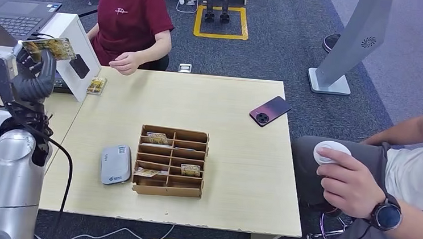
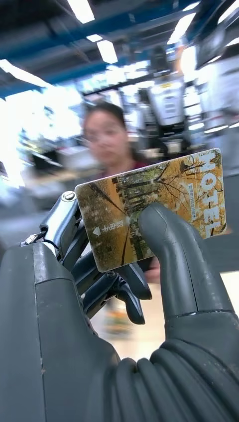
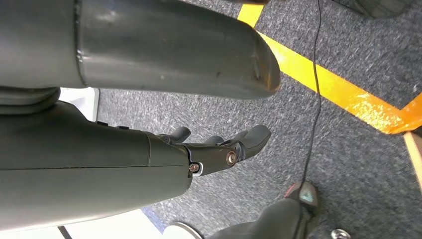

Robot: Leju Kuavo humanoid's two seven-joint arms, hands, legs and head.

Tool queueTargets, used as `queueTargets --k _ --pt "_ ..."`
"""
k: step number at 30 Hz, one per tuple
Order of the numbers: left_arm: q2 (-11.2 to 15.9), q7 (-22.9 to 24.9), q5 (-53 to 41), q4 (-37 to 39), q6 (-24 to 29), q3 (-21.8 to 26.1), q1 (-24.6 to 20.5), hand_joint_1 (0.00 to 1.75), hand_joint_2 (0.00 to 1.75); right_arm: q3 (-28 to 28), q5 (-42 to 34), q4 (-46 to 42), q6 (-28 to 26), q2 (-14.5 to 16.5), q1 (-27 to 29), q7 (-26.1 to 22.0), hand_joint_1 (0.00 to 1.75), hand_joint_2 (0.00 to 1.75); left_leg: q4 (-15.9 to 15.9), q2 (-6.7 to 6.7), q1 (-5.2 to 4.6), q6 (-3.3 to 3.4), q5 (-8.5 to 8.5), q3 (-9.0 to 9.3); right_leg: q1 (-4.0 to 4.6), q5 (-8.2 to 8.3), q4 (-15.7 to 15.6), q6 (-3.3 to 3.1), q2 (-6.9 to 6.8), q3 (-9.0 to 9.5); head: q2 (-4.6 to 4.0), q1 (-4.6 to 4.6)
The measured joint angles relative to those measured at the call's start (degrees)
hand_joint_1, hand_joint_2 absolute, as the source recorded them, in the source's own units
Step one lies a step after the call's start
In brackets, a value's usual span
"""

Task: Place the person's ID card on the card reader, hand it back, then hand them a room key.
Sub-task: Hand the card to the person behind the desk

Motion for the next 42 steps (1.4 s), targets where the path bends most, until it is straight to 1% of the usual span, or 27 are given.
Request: queueTargets --k 2,3,5,7,9,10,12,15,18,20,23,31,35,39,42 --pt "0.5 0.1 -15.1 1.0 6.8 -1.6 -2.4 1.75 1.75 0.6 0.3 0.0 0.6 0.0 -0.4 0.3 0.00 0.00 0.0 0.00 0.00 -0.01 0.02 0.00 0.00 0.01 0.0 -0.01 0.01 0.01 0.01 0.01" --pt "0.7 0.0 -20.7 1.6 8.8 -2.3 -3.3 1.75 1.75 0.8 0.3 0.0 0.7 0.0 -0.6 0.5 0.00 0.00 0.0 0.01 -0.01 -0.01 0.02 0.00 -0.01 0.02 0.0 -0.01 0.01 0.01 0.00 0.02" --pt "0.9 -0.2 -24.6 2.5 9.9 -3.0 -4.2 1.75 1.75 1.3 0.3 0.0 0.8 0.1 -0.9 0.6 0.00 0.00 0.0 0.05 -0.01 -0.01 0.02 0.01 -0.01 0.02 0.0 -0.01 0.06 -0.01 0.00 0.03" --pt "0.9 -0.4 -24.1 3.1 10.1 -3.2 -4.5 1.75 1.75 1.6 0.3 0.0 0.9 0.1 -1.0 0.6 0.00 0.00 0.0 0.10 -0.01 -0.02 0.02 0.01 -0.01 0.03 0.0 -0.02 0.11 -0.04 0.00 0.02" --pt "1.1 -0.3 -26.8 3.7 11.3 -3.4 -4.8 1.75 1.75 1.8 0.3 0.0 1.1 0.1 -1.0 0.6 0.00 0.00 0.0 0.11 -0.01 -0.02 0.02 -0.01 -0.01 0.03 0.0 -0.03 0.12 -0.05 0.00 0.02" --pt "1.2 -0.2 -30.1 4.3 12.6 -3.5 -5.0 1.75 1.75 2.1 0.4 0.0 1.2 0.1 -1.1 0.6 0.00 0.00 0.0 0.11 0.00 -0.02 0.02 -0.02 -0.01 0.03 0.0 -0.03 0.11 -0.06 0.01 0.01" --pt "1.7 -0.1 -39.9 6.3 16.4 -3.9 -6.0 1.75 1.75 3.0 0.4 0.0 1.6 0.1 -1.3 0.6 0.00 0.00 0.0 0.11 0.00 -0.02 0.02 -0.02 -0.01 0.03 0.0 -0.03 0.11 -0.06 0.01 0.01" --pt "2.9 0.3 -54.0 11.8 21.2 -4.6 -8.4 1.75 1.75 4.4 0.3 0.0 2.0 0.1 -1.7 0.6 0.00 0.00 0.0 0.12 0.00 -0.05 0.04 0.00 0.00 0.04 0.0 -0.04 0.12 -0.06 -0.01 0.01" --pt "4.1 1.4 -63.0 18.2 23.8 -6.0 -10.7 1.75 1.75 5.4 0.1 0.0 2.3 0.1 -1.8 0.4 0.00 0.00 0.0 0.11 0.00 -0.13 0.10 0.00 0.00 0.07 0.0 -0.09 0.12 -0.06 0.00 0.02" --pt "4.3 2.0 -65.9 21.4 24.9 -7.0 -11.4 1.75 1.75 5.8 -0.1 0.0 2.3 0.1 -1.7 0.1 0.00 0.00 0.0 0.12 0.00 -0.14 0.11 0.00 0.00 0.09 0.0 -0.11 0.12 -0.07 0.01 0.02" --pt "4.4 2.8 -67.9 24.6 25.7 -8.2 -11.8 1.75 1.75 6.1 -0.3 0.0 2.3 0.0 -1.6 -0.3 0.00 0.00 0.0 0.12 0.00 -0.15 0.10 0.00 0.00 0.09 0.0 -0.12 0.12 -0.07 0.01 0.02" --pt "4.0 4.2 -71.0 28.6 25.8 -11.2 -11.9 1.75 1.75 6.5 -0.9 0.0 2.0 -0.4 -1.2 -0.6 0.00 0.00 0.0 0.12 -0.01 -0.14 0.10 -0.02 0.00 0.10 0.0 -0.12 0.13 -0.11 0.00 0.03" --pt "3.4 4.3 -70.8 30.3 25.8 -12.7 -12.1 0.00 1.75 6.5 -1.5 0.0 1.8 -0.8 -1.0 -1.4 0.00 0.00 0.0 0.13 -0.01 -0.14 0.10 -0.04 0.00 0.10 0.0 -0.12 0.15 -0.13 0.00 0.03" --pt "2.4 3.2 -66.5 31.6 24.7 -13.3 -12.5 0.00 1.75 6.5 -2.0 0.0 1.8 -1.2 -0.9 -1.5 0.00 0.00 0.0 0.13 -0.01 -0.14 0.10 -0.05 -0.01 0.10 0.0 -0.13 0.15 -0.15 0.01 0.02" --pt "1.6 2.3 -62.5 32.0 22.4 -13.3 -12.5 0.00 1.75 6.5 -2.3 0.0 1.6 -1.3 -0.7 -1.4 0.00 0.00 0.0 0.12 0.00 -0.14 0.10 -0.07 -0.01 0.10 0.0 -0.13 0.14 -0.15 0.01 0.02"
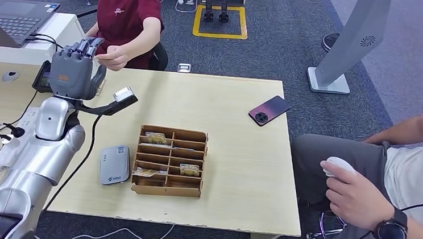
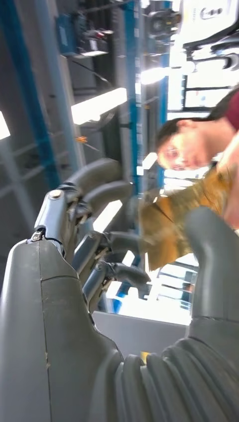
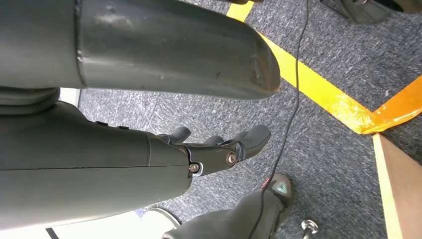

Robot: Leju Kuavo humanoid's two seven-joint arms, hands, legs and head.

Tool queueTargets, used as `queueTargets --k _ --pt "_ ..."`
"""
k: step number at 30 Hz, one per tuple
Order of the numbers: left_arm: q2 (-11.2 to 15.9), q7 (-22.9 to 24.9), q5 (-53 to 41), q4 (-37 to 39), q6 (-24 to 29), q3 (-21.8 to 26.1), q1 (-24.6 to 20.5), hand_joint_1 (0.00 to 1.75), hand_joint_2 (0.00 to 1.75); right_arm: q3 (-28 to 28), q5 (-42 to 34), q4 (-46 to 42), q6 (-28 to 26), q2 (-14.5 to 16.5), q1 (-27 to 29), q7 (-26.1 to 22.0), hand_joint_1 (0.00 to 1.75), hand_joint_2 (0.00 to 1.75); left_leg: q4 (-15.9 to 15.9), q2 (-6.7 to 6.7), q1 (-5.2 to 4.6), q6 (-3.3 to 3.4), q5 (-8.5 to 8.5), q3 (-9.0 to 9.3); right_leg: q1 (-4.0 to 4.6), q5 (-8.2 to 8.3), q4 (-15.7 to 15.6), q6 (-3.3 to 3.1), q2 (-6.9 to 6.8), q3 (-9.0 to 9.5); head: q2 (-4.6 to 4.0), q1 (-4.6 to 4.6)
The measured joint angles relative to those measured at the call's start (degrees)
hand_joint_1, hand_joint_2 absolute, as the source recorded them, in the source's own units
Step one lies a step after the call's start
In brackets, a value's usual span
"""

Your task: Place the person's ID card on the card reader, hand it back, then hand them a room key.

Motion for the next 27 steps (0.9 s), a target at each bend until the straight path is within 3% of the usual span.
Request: queueTargets --k 10,13,17,21,27 --pt "-0.9 -4.3 11.5 -2.7 -10.0 0.0 3.4 0.00 1.75 0.0 -1.1 0.0 -0.6 0.0 0.7 0.0 0.00 0.00 0.0 0.01 0.00 0.00 0.00 -0.03 -0.01 0.00 0.0 0.00 0.01 0.00 -0.01 -0.01" --pt "0.0 -8.9 21.6 -8.1 -18.1 0.0 8.3 0.00 1.75 -0.1 -1.9 0.0 -1.2 0.0 1.1 0.0 0.00 0.00 0.0 0.05 0.00 -0.02 -0.02 -0.02 -0.03 -0.01 0.0 0.00 0.06 -0.01 0.00 -0.03" --pt "2.0 -12.8 33.8 -20.9 -29.2 -0.1 20.0 0.00 1.75 -0.6 -2.8 0.0 -1.9 0.0 2.0 0.0 0.00 0.00 -0.1 0.08 0.00 -0.04 -0.10 -0.05 -0.03 -0.10 0.0 0.02 0.12 -0.10 -0.01 -0.04" --pt "3.5 -12.8 35.7 -29.4 -31.0 -0.2 26.8 0.00 1.75 -1.0 -2.9 0.0 -2.1 0.0 2.5 0.0 0.00 0.00 -0.1 0.02 0.01 -0.04 -0.10 -0.20 -0.01 -0.12 0.0 0.04 0.04 -0.20 0.00 -0.04" --pt "4.8 -12.9 35.9 -34.0 -31.7 -0.2 29.2 0.00 1.75 -1.1 -3.0 0.0 -2.0 0.0 2.6 0.1 0.00 0.00 -0.1 0.02 0.01 -0.06 -0.05 -0.20 -0.02 -0.05 0.0 0.00 0.01 -0.18 -0.01 -0.02"
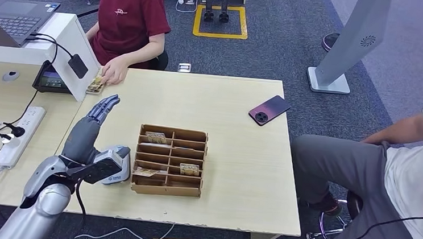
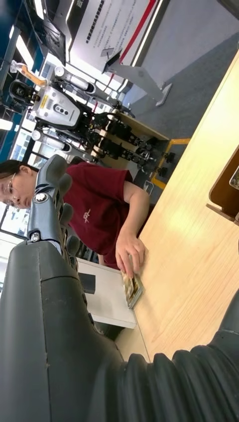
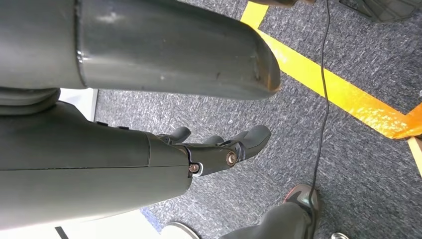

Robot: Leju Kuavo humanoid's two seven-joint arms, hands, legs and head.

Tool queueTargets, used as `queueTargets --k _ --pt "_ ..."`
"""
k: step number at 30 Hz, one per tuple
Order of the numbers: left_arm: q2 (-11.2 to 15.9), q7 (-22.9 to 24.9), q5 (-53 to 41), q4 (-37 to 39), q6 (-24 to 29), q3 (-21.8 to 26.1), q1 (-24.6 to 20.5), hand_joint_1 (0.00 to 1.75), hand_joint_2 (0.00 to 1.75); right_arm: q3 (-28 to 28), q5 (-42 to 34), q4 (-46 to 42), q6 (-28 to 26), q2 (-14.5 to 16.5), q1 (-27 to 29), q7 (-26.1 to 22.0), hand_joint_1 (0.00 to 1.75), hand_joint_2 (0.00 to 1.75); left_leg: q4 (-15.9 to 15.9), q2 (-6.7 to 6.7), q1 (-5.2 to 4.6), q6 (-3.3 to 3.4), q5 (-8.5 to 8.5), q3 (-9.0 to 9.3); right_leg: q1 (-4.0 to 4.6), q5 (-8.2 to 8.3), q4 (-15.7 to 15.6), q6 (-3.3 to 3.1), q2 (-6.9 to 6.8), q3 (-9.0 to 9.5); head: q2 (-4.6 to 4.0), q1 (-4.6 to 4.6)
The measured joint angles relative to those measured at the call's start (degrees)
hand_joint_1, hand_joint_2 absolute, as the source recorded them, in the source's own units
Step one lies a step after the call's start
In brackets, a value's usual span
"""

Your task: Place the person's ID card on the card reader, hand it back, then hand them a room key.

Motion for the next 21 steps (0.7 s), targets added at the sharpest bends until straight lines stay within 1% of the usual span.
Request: queueTargets --k 2,3,6,8,12,16,21 --pt "0.7 -0.9 -1.6 -1.6 -0.1 -0.4 1.5 0.00 1.75 -0.1 -0.2 0.0 0.1 0.0 0.0 0.3 0.00 0.00 0.0 0.04 0.00 -0.02 0.01 0.03 -0.01 0.03 0.0 -0.03 0.05 0.03 0.00 0.01" --pt "1.3 -1.3 -3.4 -3.0 0.5 -0.9 2.9 0.00 1.75 -0.3 -0.3 0.0 0.3 0.0 0.0 0.5 0.00 0.00 0.0 0.09 0.01 -0.03 0.00 0.06 -0.01 0.03 0.0 -0.04 0.11 0.03 0.00 0.01" --pt "3.3 -1.8 -9.8 -7.5 3.9 -3.4 8.4 0.00 1.75 -0.9 -0.4 0.0 0.7 0.0 0.2 1.0 0.00 0.00 0.0 0.16 0.01 -0.04 -0.02 0.08 -0.01 -0.01 0.0 -0.02 0.21 -0.03 0.01 0.00" --pt "4.2 -1.5 -11.3 -9.5 5.4 -5.0 10.8 0.00 1.75 -1.2 -0.4 0.0 0.8 0.0 0.3 1.1 0.00 0.00 0.0 0.08 0.01 -0.04 -0.03 0.03 0.00 -0.05 0.0 0.01 0.16 -0.05 0.01 0.01" --pt "5.5 -0.8 -11.2 -11.3 5.8 -6.4 12.4 0.00 1.75 -1.5 -0.4 -0.1 0.8 0.0 0.2 1.1 0.00 0.00 0.0 0.04 0.02 -0.04 -0.03 -0.01 0.00 -0.06 0.0 0.01 0.10 -0.04 0.01 0.03" --pt "6.1 -1.8 -9.6 -12.8 6.1 -7.5 14.7 0.00 1.75 -2.1 -0.8 -0.1 0.7 0.1 0.2 0.7 0.00 0.00 0.0 0.06 0.03 -0.05 -0.03 0.01 0.00 -0.05 0.0 0.00 0.11 -0.02 0.00 0.03" --pt "6.1 -4.5 -5.7 -16.4 10.5 -8.3 19.0 0.00 1.75 -3.2 -1.1 -0.5 0.5 0.2 0.3 0.9 0.00 0.00 0.0 0.00 0.03 -0.05 -0.02 0.01 0.00 -0.06 0.0 0.00 0.06 -0.02 0.01 0.03"
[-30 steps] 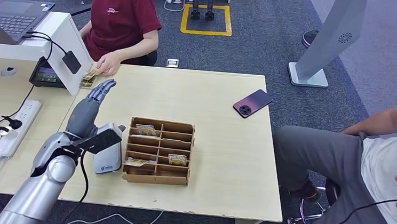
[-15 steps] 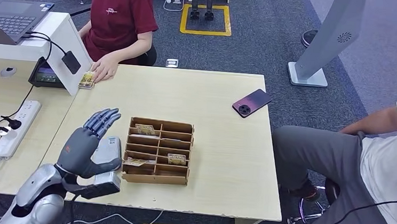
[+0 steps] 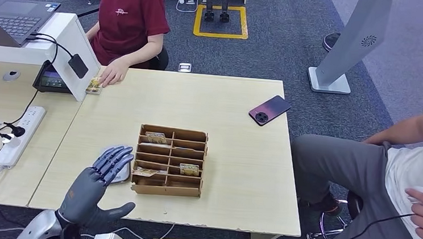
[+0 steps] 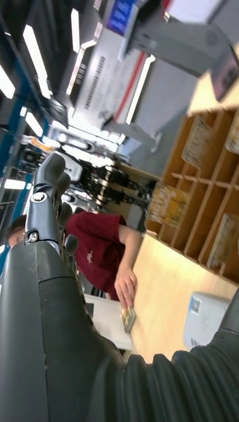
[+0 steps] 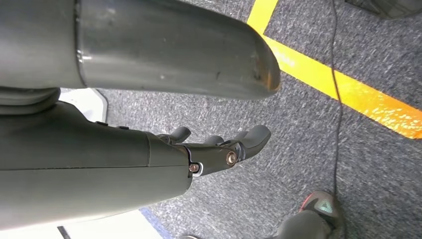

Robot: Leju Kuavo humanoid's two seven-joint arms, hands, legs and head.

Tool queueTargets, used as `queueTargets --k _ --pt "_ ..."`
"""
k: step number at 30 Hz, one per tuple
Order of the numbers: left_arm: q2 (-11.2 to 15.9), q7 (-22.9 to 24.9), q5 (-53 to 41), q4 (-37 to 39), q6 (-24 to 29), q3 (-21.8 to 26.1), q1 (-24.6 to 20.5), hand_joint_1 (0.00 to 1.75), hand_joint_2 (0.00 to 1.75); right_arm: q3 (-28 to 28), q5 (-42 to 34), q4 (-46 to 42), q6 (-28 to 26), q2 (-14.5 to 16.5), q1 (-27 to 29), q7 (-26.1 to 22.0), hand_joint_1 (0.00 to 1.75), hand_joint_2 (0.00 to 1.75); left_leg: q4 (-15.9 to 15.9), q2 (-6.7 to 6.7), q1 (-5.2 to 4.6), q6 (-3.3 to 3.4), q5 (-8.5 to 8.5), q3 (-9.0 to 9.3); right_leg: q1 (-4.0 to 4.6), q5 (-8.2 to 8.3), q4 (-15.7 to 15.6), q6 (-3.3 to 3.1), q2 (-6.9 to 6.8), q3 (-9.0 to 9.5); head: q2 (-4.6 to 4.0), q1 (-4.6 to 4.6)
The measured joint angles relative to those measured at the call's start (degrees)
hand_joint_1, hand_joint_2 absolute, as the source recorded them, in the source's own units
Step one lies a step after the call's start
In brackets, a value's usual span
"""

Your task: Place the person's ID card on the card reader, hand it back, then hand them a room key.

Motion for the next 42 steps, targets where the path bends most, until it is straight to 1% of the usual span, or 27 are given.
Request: queueTargets --k 2,4,6,8,10,13,15,22,30,37,42 --pt "-0.1 -1.1 1.8 -1.7 0.6 0.0 0.8 0.00 1.75 -0.5 0.0 -0.2 0.0 0.1 0.0 0.1 0.00 0.00 0.0 -0.02 0.00 0.00 0.00 -0.01 0.00 0.00 0.0 0.00 -0.04 0.00 0.01 0.01" --pt "0.0 -1.6 2.7 -3.0 -0.5 0.0 1.1 0.00 1.75 -0.8 0.1 -0.3 0.0 0.1 0.1 0.0 0.00 0.00 0.0 -0.01 0.00 0.00 0.00 -0.02 0.00 0.00 0.0 0.00 -0.05 0.01 0.00 0.02" --pt "0.7 -1.6 0.9 -3.6 -3.3 -0.1 1.3 0.00 1.75 -1.0 0.4 -0.4 0.1 0.2 0.1 -0.1 0.00 0.00 0.0 -0.01 0.01 0.00 0.00 -0.02 0.00 0.00 0.0 0.00 -0.05 0.01 -0.01 0.02" --pt "1.9 -1.0 -3.4 -3.5 -4.7 -0.4 1.4 0.00 1.75 -1.1 0.7 -0.5 0.1 0.2 0.0 -0.1 0.00 0.00 0.0 0.00 0.02 -0.01 0.00 -0.01 0.01 0.00 0.0 -0.01 -0.04 0.00 0.00 0.01" --pt "2.4 0.6 -8.1 -2.8 -3.0 -0.9 1.2 0.00 1.75 -1.2 1.0 -0.5 0.2 0.2 0.0 0.1 0.00 0.00 0.0 -0.01 0.02 -0.01 0.01 0.00 0.01 0.00 0.0 -0.01 -0.05 0.00 0.00 0.01" --pt "2.2 4.7 -15.1 -0.6 0.4 -2.3 0.5 0.00 1.75 -1.5 1.5 -0.5 0.1 0.3 -0.1 0.2 0.00 0.00 0.0 -0.02 0.02 -0.02 0.02 0.01 0.01 0.01 0.0 -0.02 -0.06 0.01 0.01 0.02" --pt "2.0 6.6 -17.4 0.9 1.5 -3.1 -0.1 0.00 1.75 -1.6 1.7 -0.5 0.0 0.4 -0.1 0.2 0.00 0.00 0.0 -0.01 0.02 -0.03 0.03 0.01 0.01 0.02 0.0 -0.03 -0.06 0.01 0.00 0.02" --pt "1.2 8.4 -18.1 4.3 1.9 -4.9 -1.8 0.00 1.75 -1.9 2.1 -0.5 -0.1 0.8 -0.2 0.2 0.00 0.00 0.0 -0.01 0.02 -0.02 0.03 0.00 0.01 0.02 0.0 -0.02 -0.07 0.01 -0.01 0.01" --pt "-0.2 11.8 -19.4 8.2 2.7 -5.1 -3.4 0.00 1.75 -1.9 2.7 -0.5 -0.2 1.1 -0.2 0.2 0.00 0.00 0.0 -0.01 0.02 -0.02 0.02 0.00 0.01 0.01 0.0 -0.02 -0.07 0.00 0.00 -0.02" --pt "-1.2 12.9 -20.1 11.0 3.6 -5.0 -4.2 0.00 1.75 -1.9 3.1 -0.6 -0.5 1.3 -0.2 0.3 0.00 0.00 0.0 -0.01 0.02 -0.03 0.03 -0.01 0.01 0.01 0.0 -0.02 -0.07 0.01 0.00 -0.04" --pt "-2.2 13.3 -17.5 12.3 3.6 -4.9 -4.6 0.00 1.75 -1.9 3.5 -0.6 -0.6 1.3 -0.2 0.5 0.00 0.00 0.0 -0.02 0.02 -0.02 0.03 0.00 0.01 0.01 0.0 -0.02 -0.07 0.00 0.00 -0.02"
